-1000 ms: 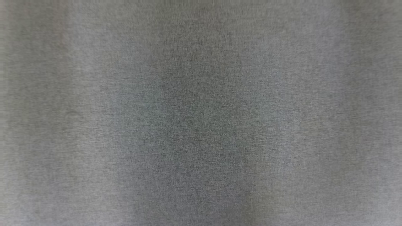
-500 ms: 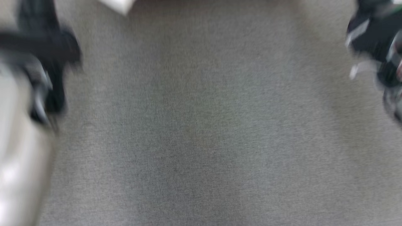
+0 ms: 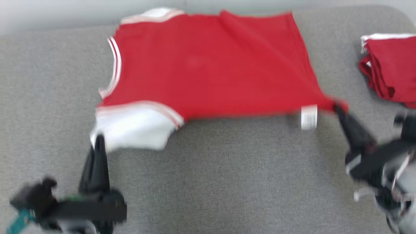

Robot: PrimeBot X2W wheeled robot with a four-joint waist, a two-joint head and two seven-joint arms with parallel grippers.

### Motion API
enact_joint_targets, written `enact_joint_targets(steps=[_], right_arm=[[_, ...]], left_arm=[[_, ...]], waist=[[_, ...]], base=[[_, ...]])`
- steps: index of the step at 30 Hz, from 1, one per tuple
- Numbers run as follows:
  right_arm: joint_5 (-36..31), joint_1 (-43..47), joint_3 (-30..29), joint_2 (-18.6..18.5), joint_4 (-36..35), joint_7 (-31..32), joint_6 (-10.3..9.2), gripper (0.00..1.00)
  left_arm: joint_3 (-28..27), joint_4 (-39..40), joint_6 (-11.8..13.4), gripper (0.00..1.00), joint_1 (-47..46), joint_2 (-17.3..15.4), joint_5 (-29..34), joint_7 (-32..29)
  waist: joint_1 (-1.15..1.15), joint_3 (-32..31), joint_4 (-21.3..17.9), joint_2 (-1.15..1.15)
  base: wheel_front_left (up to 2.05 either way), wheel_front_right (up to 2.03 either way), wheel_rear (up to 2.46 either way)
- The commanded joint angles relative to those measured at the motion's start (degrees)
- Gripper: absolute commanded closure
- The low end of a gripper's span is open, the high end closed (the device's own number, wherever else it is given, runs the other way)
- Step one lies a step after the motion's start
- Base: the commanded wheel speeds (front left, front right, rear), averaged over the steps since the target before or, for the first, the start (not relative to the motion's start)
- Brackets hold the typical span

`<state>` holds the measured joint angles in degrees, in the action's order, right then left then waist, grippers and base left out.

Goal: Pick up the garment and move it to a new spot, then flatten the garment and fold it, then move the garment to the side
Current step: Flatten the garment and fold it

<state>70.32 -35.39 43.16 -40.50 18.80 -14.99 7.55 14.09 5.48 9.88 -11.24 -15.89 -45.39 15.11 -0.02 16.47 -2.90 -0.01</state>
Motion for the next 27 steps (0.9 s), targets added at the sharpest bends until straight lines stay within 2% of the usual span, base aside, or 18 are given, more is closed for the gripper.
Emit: enact_joint_targets(steps=[1, 8, 14, 19, 27], right_arm=[[-1.6, 4.0, -1.2, -0.4, -0.5, -0.2, -0.15, 1.00], [-5.7, 17.1, -3.0, 1.7, -1.7, -0.1, -0.15, 1.00], [-8.7, 26.0, -5.5, 2.4, -1.5, -0.1, -0.15, 1.00], [-10.3, 31.3, -7.4, 2.5, -2.6, 0.7, -0.15, 1.00], [-12.6, 30.4, -9.9, 4.3, -3.6, 2.5, -0.15, 1.00]], left_arm=[[-0.8, 0.9, 0.2, 1.00, 3.6, 1.0, 0.4, 0.0], [-3.1, 1.9, -0.9, 1.00, 16.7, 5.4, 1.2, 0.0], [-5.1, 1.3, -2.4, 1.00, 24.1, 8.7, 2.2, 0.0], [-4.6, 0.7, -4.1, 1.00, 26.7, 9.1, 2.3, 0.0], [-3.7, -0.3, -5.8, 1.00, 22.6, 7.3, 4.4, -0.4]], waist=[[0.02, -2.5, 0.6, 0.01], [0.02, -5.1, 0.0, 0.01], [0.02, -7.7, 0.8, 0.01], [0.02, -8.5, 0.9, 0.01], [0.02, -7.0, -0.6, 0.01]], base=[[0.00, 0.00, 0.00], [0.00, 0.00, 0.00], [0.00, 0.00, 0.00], [0.00, 0.00, 0.00], [0.00, 0.00, 0.00]])
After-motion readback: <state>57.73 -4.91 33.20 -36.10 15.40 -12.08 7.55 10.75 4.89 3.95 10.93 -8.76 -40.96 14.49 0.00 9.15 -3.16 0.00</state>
